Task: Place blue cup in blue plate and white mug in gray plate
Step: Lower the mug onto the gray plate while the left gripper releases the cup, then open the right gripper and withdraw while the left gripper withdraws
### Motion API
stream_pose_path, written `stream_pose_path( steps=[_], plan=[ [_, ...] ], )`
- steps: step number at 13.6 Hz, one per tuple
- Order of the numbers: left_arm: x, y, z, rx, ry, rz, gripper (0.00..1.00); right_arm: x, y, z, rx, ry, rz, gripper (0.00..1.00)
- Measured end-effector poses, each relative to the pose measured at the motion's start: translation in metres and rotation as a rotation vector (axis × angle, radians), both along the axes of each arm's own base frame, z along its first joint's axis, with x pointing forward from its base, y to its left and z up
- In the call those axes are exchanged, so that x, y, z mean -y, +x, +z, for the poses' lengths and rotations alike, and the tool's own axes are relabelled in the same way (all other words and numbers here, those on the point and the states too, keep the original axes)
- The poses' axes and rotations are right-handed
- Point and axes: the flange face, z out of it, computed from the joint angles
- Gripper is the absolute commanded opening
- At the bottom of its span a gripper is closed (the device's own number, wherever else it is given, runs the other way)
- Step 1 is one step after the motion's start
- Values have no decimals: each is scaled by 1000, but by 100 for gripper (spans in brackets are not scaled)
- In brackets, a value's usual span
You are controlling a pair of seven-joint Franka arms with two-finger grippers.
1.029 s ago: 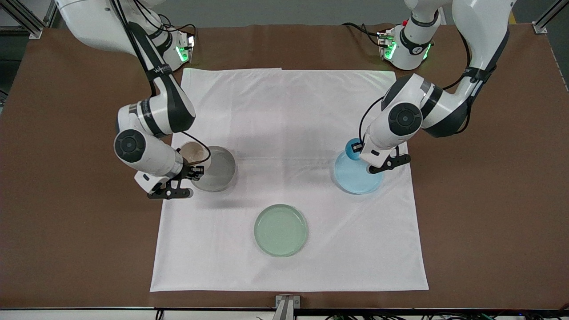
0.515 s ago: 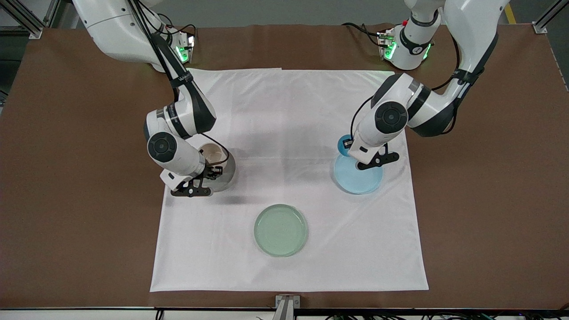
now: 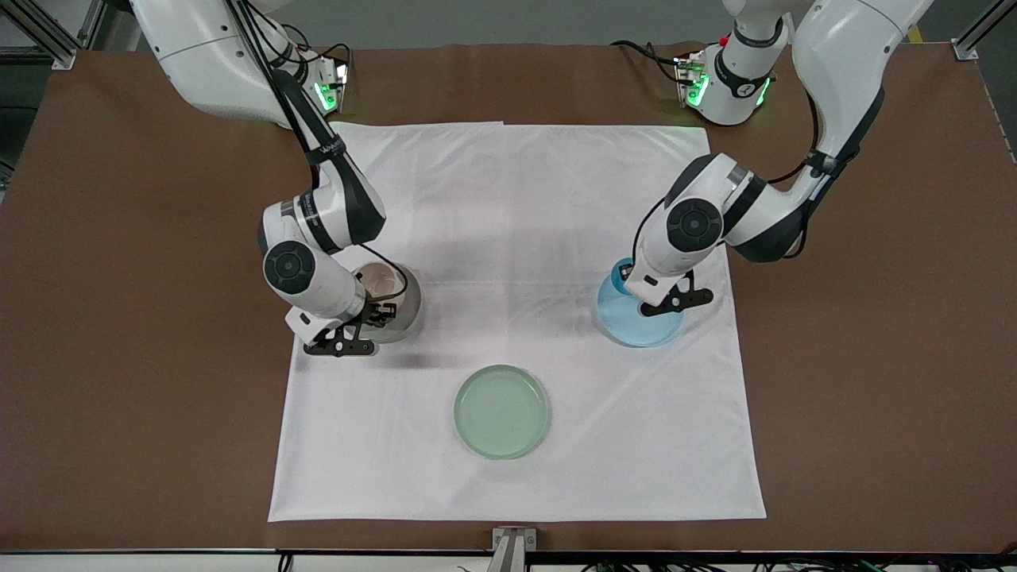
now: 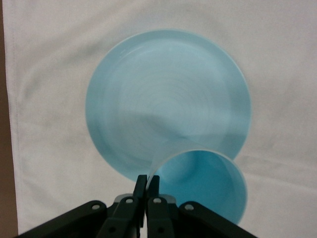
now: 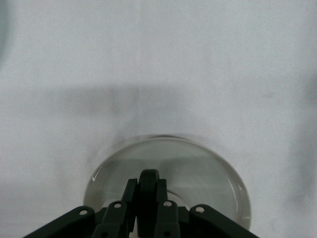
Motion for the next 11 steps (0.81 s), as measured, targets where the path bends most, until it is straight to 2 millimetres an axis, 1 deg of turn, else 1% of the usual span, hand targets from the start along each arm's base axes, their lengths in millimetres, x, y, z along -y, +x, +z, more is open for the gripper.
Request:
stream_pose_path(
  steps=[1,2,3,4,5,6,7,8,9,10,11],
  plan=[
    [-4,3,-5,-1,-4,9,50,1,0,-2,0,-1,-1,2],
    [-6,5,-8,0,-8,15,99,1,1,-3,3,0,-2,3],
    [-7,7,-7,4,-11,19,100,1,1,-3,4,0,-3,10],
    [-8,12,-2,16,-17,24,100,2,1,-3,4,0,-3,35],
    [-8,18,6,28,-20,30,100,2,1,-3,4,0,-5,72],
    [-9,24,14,31,-14,35,100,2,1,-3,4,-1,-10,100],
    [-11,30,27,34,-2,41,100,2,1,-3,2,-2,-19,100],
    [-13,38,44,43,11,49,100,3,1,0,-12,-8,-24,100],
    [-17,47,68,57,27,61,100,5,0,11,-38,-17,-27,100],
    [-21,57,96,72,43,77,100,9,-1,32,-65,-28,-33,100],
    [-27,66,127,88,56,95,100,18,-3,62,-91,-38,-42,100]
  ],
)
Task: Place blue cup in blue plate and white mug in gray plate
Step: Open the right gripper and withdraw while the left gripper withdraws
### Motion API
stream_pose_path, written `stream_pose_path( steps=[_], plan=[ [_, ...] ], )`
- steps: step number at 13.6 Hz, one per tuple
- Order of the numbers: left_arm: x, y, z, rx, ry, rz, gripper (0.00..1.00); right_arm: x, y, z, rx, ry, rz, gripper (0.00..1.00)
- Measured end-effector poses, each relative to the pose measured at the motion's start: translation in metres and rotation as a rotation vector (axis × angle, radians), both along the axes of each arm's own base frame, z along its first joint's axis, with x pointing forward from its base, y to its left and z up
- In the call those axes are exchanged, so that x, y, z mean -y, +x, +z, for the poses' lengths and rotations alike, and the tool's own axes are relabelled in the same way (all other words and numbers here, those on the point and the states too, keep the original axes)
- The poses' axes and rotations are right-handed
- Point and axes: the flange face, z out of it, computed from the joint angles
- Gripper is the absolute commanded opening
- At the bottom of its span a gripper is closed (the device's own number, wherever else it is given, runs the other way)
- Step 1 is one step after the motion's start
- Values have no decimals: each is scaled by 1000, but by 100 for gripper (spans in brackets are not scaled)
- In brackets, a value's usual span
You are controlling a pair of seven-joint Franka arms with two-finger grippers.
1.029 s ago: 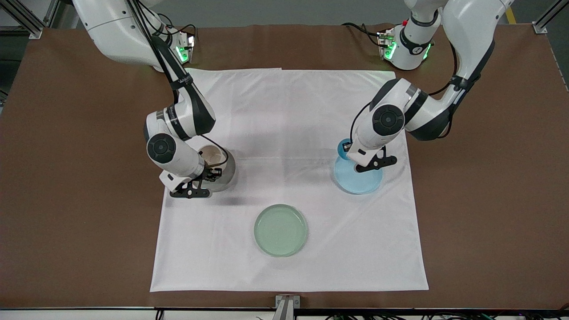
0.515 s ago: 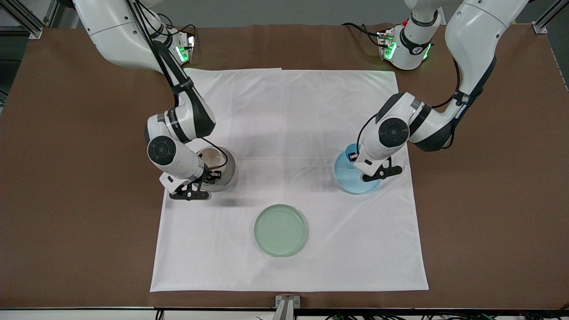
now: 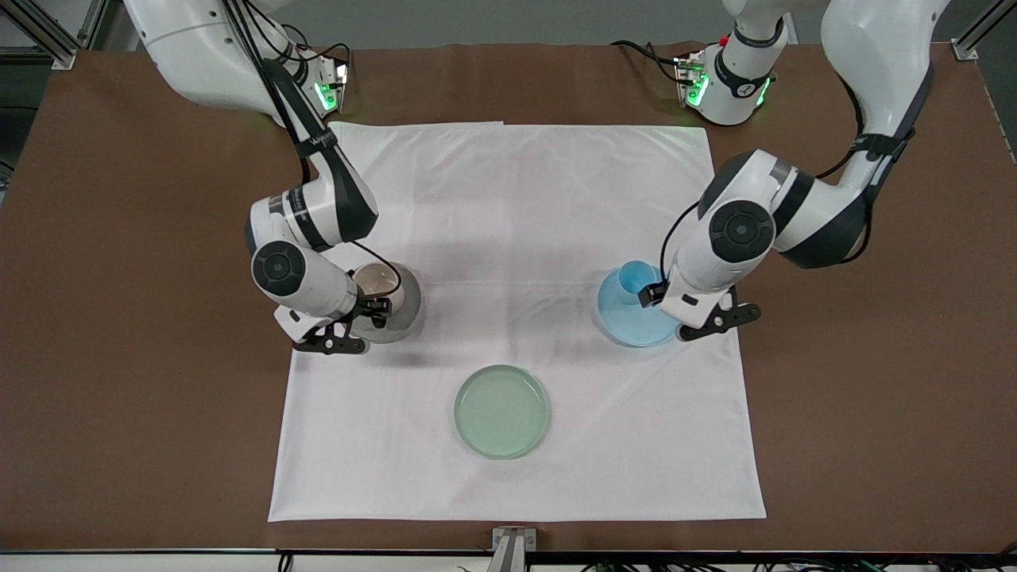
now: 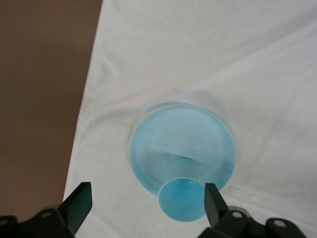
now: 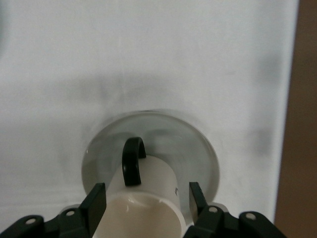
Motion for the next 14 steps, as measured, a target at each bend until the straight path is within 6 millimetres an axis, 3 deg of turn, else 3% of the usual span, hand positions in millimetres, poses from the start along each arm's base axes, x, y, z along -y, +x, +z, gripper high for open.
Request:
stream_pose_path(
  steps=[3,6,8,10,12,14],
  plan=[
    [-26,25,91,62,3,24,100,57,-21,116,-61,-14,-55,100],
    [-88,41,152,119,0,-25,100,138,-52,203,-80,12,-73,100],
    [-120,35,187,138,24,-121,100,188,-66,232,-62,36,-54,100],
    [-128,18,216,126,60,-214,100,224,-70,241,-42,47,-29,100],
    [-137,4,234,103,65,-262,100,236,-68,246,-19,47,-21,100],
    [-157,-5,247,93,-16,-250,100,234,-62,268,34,37,-12,100]
  ],
)
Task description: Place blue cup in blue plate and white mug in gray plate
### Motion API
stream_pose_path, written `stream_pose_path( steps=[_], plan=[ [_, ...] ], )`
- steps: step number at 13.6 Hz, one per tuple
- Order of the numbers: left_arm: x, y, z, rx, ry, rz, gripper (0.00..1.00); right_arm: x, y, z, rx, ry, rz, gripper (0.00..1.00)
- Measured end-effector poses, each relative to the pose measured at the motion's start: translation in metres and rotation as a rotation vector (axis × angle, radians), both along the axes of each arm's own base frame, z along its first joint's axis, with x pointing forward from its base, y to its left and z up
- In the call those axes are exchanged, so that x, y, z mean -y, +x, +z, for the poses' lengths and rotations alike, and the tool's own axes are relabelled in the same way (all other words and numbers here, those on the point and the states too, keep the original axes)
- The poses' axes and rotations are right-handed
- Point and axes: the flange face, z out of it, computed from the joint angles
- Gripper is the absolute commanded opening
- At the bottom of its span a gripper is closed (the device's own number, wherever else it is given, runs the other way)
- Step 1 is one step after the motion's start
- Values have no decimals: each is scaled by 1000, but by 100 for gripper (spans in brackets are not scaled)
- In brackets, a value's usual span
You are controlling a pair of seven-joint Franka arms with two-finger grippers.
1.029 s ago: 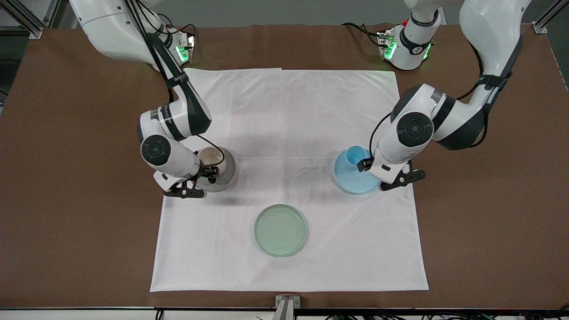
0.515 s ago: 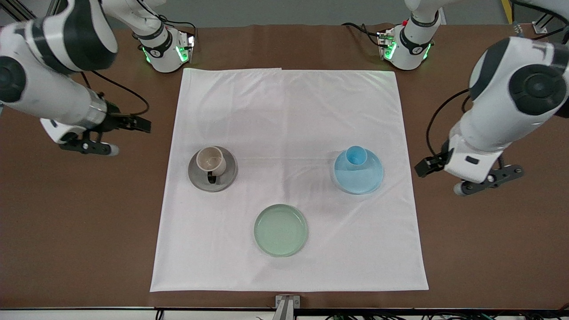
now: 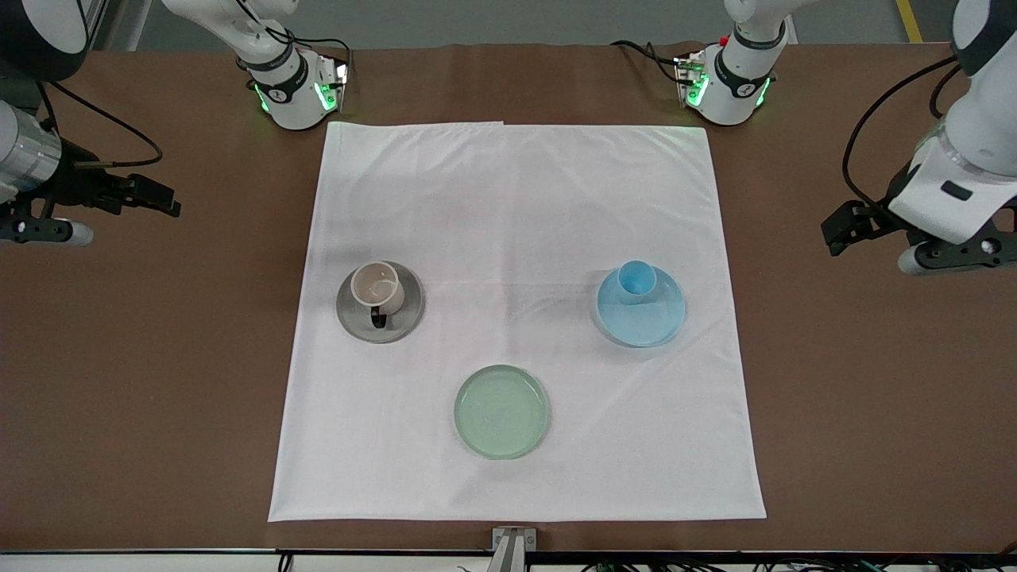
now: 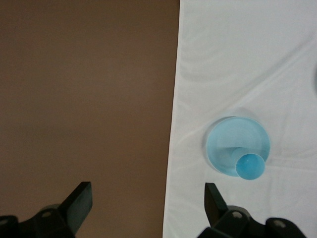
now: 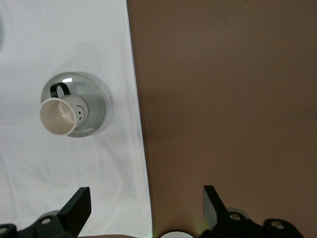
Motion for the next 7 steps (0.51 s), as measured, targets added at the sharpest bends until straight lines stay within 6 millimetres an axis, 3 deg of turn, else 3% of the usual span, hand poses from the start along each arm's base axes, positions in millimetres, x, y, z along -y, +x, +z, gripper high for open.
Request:
stream_pose_path(
  steps=[2,7],
  plan=[
    [-28,-9,10,-32,-11,-12,100,-2,4,33,70,-3,5,100],
    [-42,-35,8,-88,-40,-60,100,-2,14,90,195,-9,4,100]
  ],
)
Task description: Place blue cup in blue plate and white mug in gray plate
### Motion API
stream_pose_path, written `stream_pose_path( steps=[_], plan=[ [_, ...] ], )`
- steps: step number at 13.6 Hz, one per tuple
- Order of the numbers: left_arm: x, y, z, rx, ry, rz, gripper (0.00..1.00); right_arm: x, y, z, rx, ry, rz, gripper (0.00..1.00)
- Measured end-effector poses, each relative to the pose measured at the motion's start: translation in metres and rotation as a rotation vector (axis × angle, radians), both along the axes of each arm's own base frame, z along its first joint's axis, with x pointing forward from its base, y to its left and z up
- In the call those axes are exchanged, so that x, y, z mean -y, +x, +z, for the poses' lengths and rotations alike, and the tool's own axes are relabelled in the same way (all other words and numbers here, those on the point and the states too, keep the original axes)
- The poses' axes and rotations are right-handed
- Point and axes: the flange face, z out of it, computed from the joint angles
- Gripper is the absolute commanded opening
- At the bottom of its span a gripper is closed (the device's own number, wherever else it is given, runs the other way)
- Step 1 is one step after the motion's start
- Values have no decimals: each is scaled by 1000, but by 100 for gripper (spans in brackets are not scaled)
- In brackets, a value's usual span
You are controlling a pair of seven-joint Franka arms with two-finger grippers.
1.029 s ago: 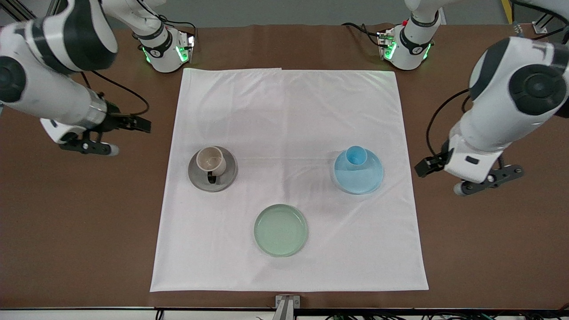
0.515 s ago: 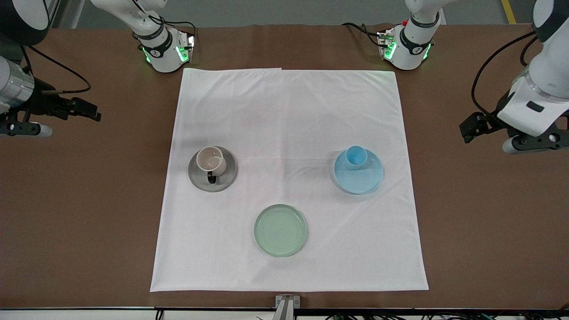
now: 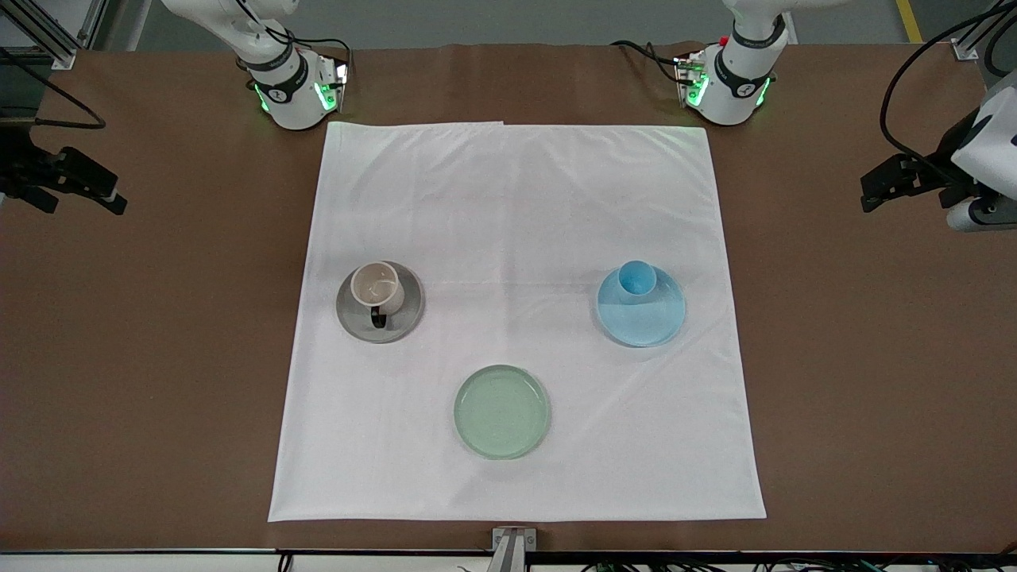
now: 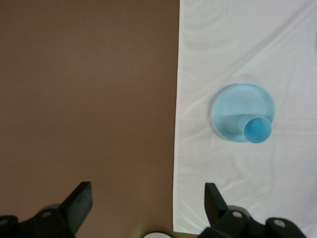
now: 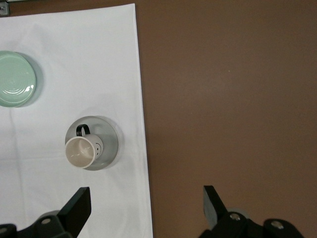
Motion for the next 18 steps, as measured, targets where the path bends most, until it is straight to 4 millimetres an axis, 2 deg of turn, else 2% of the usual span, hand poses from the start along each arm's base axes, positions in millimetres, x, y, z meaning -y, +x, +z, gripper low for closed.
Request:
stream_pose_path(
  steps=[2,5,18],
  plan=[
    [-11,-9,-2,2,-6,-2,100,1,5,8,19,-2,-2,100],
    [-13,-23,3,9,-3,0,100,4,9,7,14,-7,-7,100],
    [4,-40,17,22,-43,-14,100,9,10,8,13,-8,-16,100]
  ],
)
